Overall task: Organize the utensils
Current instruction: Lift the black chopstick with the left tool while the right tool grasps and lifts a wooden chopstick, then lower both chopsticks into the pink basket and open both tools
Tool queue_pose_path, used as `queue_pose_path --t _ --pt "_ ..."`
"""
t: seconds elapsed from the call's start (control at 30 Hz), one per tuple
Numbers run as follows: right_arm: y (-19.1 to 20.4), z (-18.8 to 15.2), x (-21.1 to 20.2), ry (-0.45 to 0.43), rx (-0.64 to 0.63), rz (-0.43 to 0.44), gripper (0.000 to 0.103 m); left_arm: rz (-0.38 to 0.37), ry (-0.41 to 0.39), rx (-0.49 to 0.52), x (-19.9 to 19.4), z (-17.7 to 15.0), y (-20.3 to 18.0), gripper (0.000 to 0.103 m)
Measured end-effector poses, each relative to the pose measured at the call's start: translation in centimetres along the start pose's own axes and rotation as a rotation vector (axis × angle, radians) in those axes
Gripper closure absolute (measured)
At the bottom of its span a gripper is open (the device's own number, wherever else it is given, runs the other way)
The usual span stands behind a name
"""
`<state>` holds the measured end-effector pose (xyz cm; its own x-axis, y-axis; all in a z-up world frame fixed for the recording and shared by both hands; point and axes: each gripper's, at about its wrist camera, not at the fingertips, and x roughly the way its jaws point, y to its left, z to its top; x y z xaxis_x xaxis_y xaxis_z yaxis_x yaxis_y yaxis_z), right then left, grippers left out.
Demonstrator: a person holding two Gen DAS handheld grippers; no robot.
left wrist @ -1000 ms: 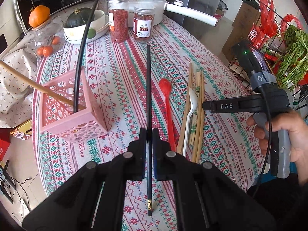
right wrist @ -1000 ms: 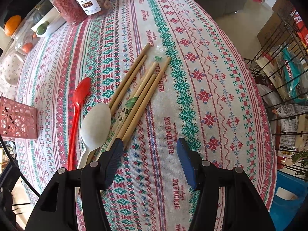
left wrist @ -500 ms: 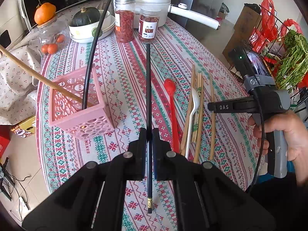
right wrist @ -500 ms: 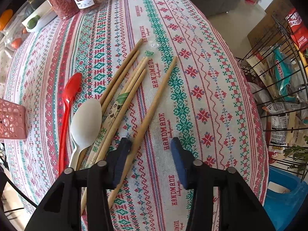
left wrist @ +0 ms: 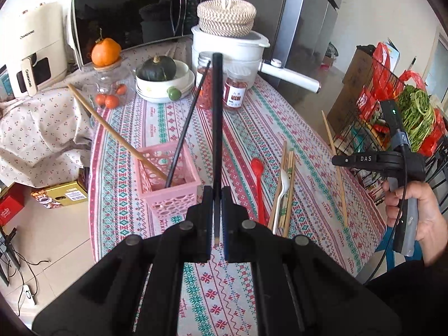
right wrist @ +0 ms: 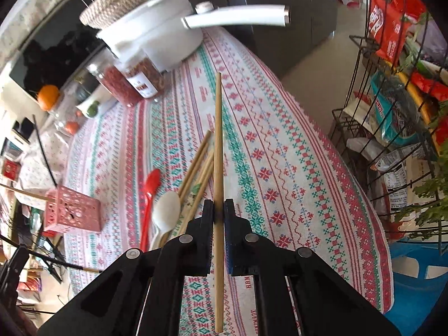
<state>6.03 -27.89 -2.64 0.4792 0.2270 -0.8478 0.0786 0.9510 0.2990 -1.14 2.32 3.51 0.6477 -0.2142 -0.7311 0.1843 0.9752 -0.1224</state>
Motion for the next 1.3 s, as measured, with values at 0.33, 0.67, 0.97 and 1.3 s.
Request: queue_pose_path --t 0.33,0.67,0.97,1.3 --pt "5.7 -0.6 -8.5 -0.323 -0.097 0.189 0.096 0.03 -0.282 -0.028 -6.6 1.6 1.2 0.097" --pt "11.5 -1.8 -9.0 -0.439 -0.203 0.266 0.096 0.122 -0.39 -0.043 -6.5 2.8 2.4 0.097" --pt "15.8 -2.3 -6.7 -0.46 -0.229 0.32 0.096 0.185 -0.318 -0.096 -1.2 2.6 4.9 0.096" --pt "18.6 -2.8 -4.3 -0.456 -0.24 0.365 0.096 0.163 -0.194 -0.186 2.1 2.2 6.7 0.078"
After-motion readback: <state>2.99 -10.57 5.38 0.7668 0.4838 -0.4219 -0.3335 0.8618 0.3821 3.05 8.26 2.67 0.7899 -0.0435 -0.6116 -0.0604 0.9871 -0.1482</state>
